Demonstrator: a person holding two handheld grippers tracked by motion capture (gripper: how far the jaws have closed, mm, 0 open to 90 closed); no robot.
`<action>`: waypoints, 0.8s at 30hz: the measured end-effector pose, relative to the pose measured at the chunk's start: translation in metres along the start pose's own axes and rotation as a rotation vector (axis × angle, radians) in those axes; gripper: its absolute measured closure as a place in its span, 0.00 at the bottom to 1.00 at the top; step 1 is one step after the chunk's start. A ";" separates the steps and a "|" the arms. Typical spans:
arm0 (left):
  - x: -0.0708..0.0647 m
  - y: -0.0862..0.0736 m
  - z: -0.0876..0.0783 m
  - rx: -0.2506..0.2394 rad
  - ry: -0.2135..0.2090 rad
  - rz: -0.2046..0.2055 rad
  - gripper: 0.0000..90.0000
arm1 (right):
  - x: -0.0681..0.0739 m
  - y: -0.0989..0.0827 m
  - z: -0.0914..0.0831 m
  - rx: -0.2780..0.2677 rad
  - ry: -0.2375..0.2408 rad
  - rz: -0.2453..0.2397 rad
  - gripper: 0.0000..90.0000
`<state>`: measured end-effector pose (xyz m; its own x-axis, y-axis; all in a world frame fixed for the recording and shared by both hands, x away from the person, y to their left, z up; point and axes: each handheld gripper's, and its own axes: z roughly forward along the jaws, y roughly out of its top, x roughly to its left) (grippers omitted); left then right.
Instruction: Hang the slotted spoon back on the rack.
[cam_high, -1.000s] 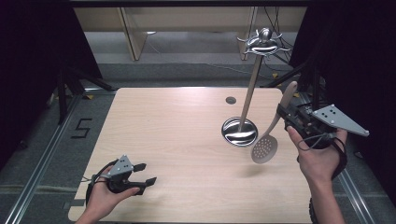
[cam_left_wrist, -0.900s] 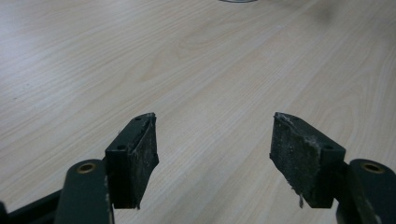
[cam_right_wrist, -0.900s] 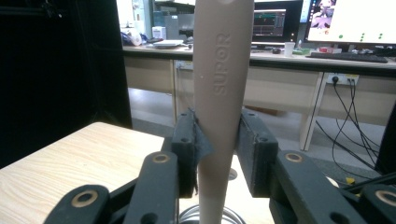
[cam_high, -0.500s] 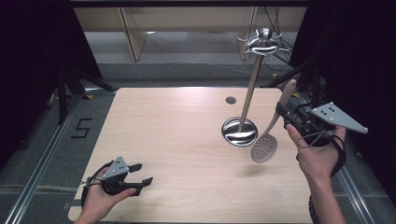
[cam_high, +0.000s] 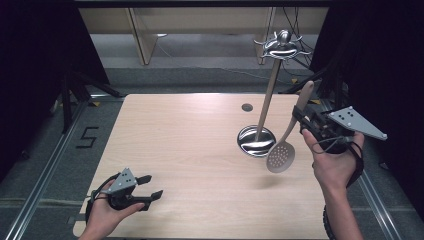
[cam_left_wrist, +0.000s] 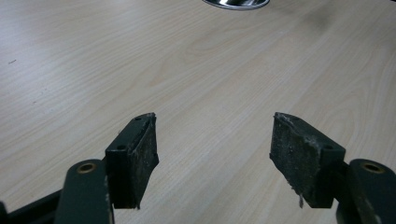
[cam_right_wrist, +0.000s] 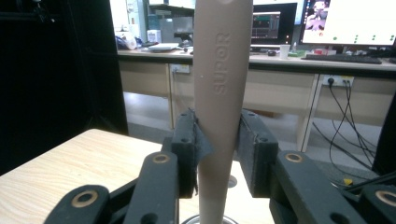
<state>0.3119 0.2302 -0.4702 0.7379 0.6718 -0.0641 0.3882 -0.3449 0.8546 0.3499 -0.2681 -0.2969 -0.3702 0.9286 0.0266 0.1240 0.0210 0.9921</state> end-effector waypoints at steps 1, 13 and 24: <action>0.001 0.000 0.001 -0.001 0.000 0.010 0.34 | 0.001 0.001 0.001 -0.003 -0.001 -0.004 0.78; 0.001 0.000 0.002 0.001 0.002 0.011 0.34 | 0.007 0.009 0.012 -0.007 0.003 -0.019 0.78; 0.001 0.000 0.001 0.005 0.001 0.011 0.34 | 0.012 0.014 0.018 0.001 -0.001 -0.019 0.78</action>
<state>0.3132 0.2299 -0.4706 0.7415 0.6687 -0.0544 0.3831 -0.3554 0.8526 0.3636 -0.2495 -0.2852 -0.3712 0.9285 0.0077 0.1178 0.0388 0.9923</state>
